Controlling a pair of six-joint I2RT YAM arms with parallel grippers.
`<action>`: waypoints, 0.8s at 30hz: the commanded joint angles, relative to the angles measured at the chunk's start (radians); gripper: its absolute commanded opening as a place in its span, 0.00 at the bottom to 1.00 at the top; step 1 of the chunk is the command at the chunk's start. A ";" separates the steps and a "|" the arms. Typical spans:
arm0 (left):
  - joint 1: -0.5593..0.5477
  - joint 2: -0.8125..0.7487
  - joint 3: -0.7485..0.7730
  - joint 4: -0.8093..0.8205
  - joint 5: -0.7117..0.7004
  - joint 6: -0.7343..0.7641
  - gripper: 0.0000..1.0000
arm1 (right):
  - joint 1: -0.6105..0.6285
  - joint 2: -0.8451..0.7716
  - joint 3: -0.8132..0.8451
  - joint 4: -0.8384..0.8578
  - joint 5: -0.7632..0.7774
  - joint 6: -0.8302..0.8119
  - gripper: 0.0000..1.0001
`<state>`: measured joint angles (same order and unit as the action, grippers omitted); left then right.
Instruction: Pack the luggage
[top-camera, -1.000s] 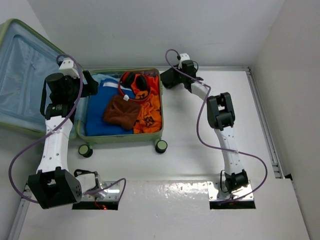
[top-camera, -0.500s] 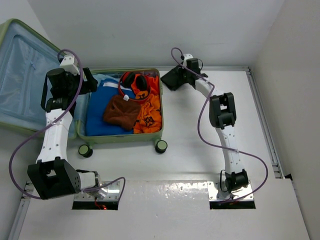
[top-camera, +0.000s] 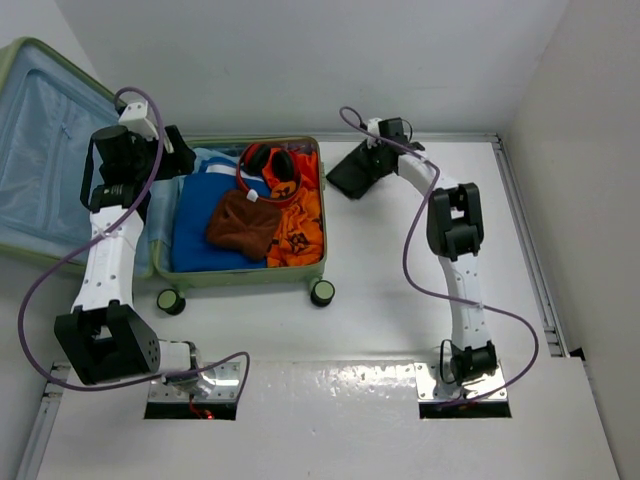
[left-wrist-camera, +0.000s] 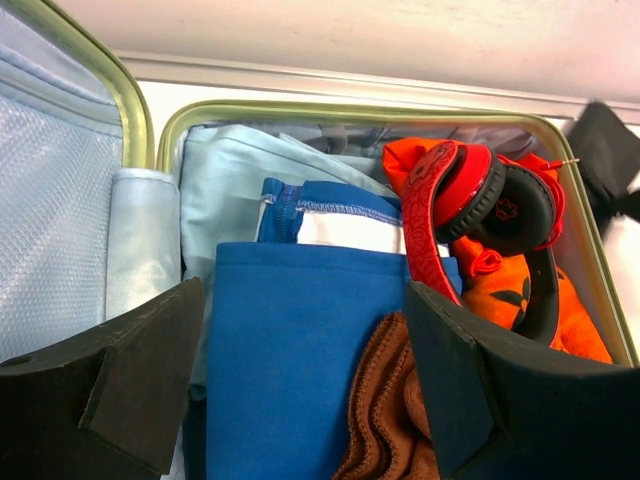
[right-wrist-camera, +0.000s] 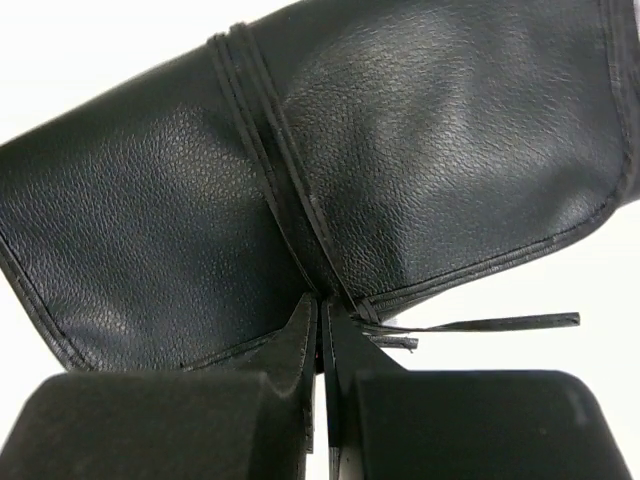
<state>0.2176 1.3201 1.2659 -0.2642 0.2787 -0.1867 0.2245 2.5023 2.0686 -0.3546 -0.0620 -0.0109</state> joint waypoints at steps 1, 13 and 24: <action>0.000 -0.039 0.012 0.003 0.020 0.019 0.83 | -0.002 -0.111 -0.054 -0.319 -0.053 -0.142 0.00; -0.018 -0.068 -0.017 0.003 0.050 0.010 0.83 | -0.030 -0.491 -0.444 -0.213 -0.140 -0.193 0.40; -0.018 -0.088 -0.026 -0.016 0.040 0.009 0.83 | 0.006 -0.370 -0.370 -0.213 -0.167 -0.241 0.38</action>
<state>0.2062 1.2827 1.2507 -0.2844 0.3180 -0.1772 0.2062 2.1086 1.6844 -0.5957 -0.1967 -0.2302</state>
